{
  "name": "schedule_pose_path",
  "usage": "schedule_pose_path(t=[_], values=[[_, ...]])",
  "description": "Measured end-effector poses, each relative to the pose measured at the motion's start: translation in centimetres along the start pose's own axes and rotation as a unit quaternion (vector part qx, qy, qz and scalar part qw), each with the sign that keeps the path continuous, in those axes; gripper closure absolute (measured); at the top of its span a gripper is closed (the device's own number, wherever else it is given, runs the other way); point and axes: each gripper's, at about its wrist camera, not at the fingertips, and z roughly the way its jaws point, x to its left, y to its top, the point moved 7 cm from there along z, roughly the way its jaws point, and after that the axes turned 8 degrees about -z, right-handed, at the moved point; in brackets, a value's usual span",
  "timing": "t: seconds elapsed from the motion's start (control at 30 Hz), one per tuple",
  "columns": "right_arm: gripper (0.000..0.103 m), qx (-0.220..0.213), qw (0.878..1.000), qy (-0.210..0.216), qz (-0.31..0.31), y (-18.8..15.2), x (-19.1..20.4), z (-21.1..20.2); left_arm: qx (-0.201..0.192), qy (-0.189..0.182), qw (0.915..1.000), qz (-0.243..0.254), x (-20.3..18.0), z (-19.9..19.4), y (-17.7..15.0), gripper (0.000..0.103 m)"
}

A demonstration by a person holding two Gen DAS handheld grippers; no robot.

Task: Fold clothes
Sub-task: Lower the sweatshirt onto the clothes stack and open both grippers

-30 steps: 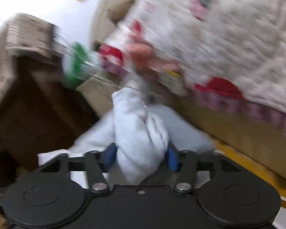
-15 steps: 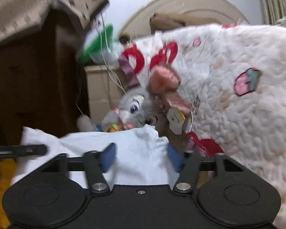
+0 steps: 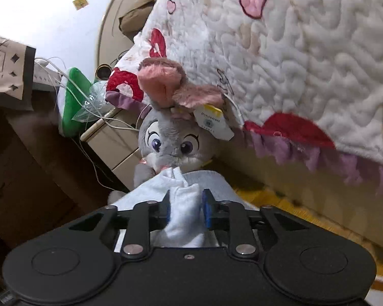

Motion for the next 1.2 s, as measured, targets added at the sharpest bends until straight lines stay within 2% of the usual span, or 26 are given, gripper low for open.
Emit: schedule_pose_path(t=[0.03, 0.1, 0.13, 0.17, 0.2, 0.27, 0.3, 0.33, 0.4, 0.43, 0.47, 0.53, 0.57, 0.63, 0.67, 0.73, 0.8, 0.9, 0.93, 0.97, 1.07, 1.2], values=[[0.069, 0.002, 1.000, -0.007, -0.012, 0.3, 0.4, 0.1, -0.023, 0.012, 0.9994, 0.023, -0.5, -0.9, 0.6, 0.084], [0.069, 0.008, 1.000, -0.013, -0.025, 0.5, 0.8, 0.3, -0.069, 0.037, 0.9947, 0.067, -1.7, -2.7, 1.8, 0.088], [0.071, 0.011, 1.000, -0.014, -0.026, 0.5, 0.9, 0.4, -0.078, 0.033, 0.9923, 0.090, -2.5, -3.4, 2.4, 0.088], [0.082, 0.015, 0.999, -0.012, -0.027, 0.4, 0.9, 0.4, -0.076, 0.014, 0.9905, 0.114, -3.7, -3.7, 2.9, 0.089], [0.082, 0.019, 0.999, 0.003, -0.028, 0.4, 1.1, 0.3, -0.052, -0.013, 0.9893, 0.136, -5.0, -3.4, 3.2, 0.089], [0.082, 0.017, 0.999, 0.008, -0.027, 0.8, 1.1, 0.2, 0.045, -0.057, 0.9861, 0.150, -6.9, -0.5, 2.6, 0.085], [0.081, 0.019, 1.000, 0.004, -0.021, 0.8, 1.1, 0.1, 0.095, -0.075, 0.9810, 0.152, -7.8, 1.1, 2.3, 0.085], [0.079, 0.020, 1.000, -0.007, -0.022, 1.0, 1.0, 0.1, 0.127, -0.069, 0.9777, 0.152, -8.2, 2.8, 2.0, 0.085], [0.077, 0.014, 0.998, -0.041, -0.037, 1.4, 0.9, -0.2, 0.153, -0.030, 0.9730, 0.170, -8.4, 5.9, 1.3, 0.085], [0.071, 0.008, 0.997, -0.068, -0.042, 1.6, 0.6, -0.7, 0.165, -0.015, 0.9690, 0.184, -8.4, 7.3, 0.9, 0.087], [0.069, 0.002, 0.994, -0.095, -0.046, 1.9, 0.4, -1.3, 0.175, -0.005, 0.9652, 0.195, -8.3, 8.3, 0.6, 0.087], [0.065, -0.022, 0.988, -0.137, -0.060, 2.4, 0.3, -3.1, 0.183, 0.007, 0.9630, 0.198, -8.1, 9.3, 0.5, 0.087], [0.065, -0.040, 0.988, -0.133, -0.073, 2.5, 0.7, -4.4, 0.184, 0.008, 0.9644, 0.190, -8.0, 9.6, 0.6, 0.088], [0.065, -0.080, 0.987, -0.082, -0.112, 2.2, 2.6, -7.2, 0.187, 0.003, 0.9675, 0.170, -7.7, 9.8, 0.8, 0.088], [0.065, -0.095, 0.982, -0.053, -0.153, 1.6, 4.0, -8.6, 0.188, 0.001, 0.9683, 0.164, -7.6, 9.8, 0.8, 0.088], [0.065, -0.109, 0.967, -0.030, -0.228, 0.0, 6.1, -9.8, 0.187, 0.000, 0.9681, 0.167, -7.6, 9.8, 0.5, 0.088], [0.069, -0.082, 0.955, -0.015, -0.285, -2.0, 7.4, -8.9, 0.184, 0.002, 0.9667, 0.178, -7.9, 9.9, 0.2, 0.088], [0.069, -0.053, 0.940, -0.072, -0.328, -3.4, 6.8, -5.6, 0.180, 0.003, 0.9656, 0.188, -8.3, 9.6, 0.2, 0.087], [0.066, -0.046, 0.943, -0.088, -0.316, -3.3, 5.8, -4.6, 0.178, 0.001, 0.9646, 0.195, -8.4, 9.4, 0.1, 0.086], [0.058, -0.040, 0.953, -0.092, -0.287, -3.2, 4.7, -3.8, 0.173, 0.002, 0.9631, 0.206, -8.3, 9.0, 0.0, 0.086], [0.056, -0.041, 0.978, -0.070, -0.194, -2.9, 2.0, -3.1, 0.151, 0.004, 0.9593, 0.239, -7.7, 7.5, -0.3, 0.086], [0.055, -0.038, 0.988, -0.038, -0.144, -3.5, 1.1, -2.9, 0.137, -0.005, 0.9657, 0.220, -5.8, 4.7, -1.0, 0.087]])
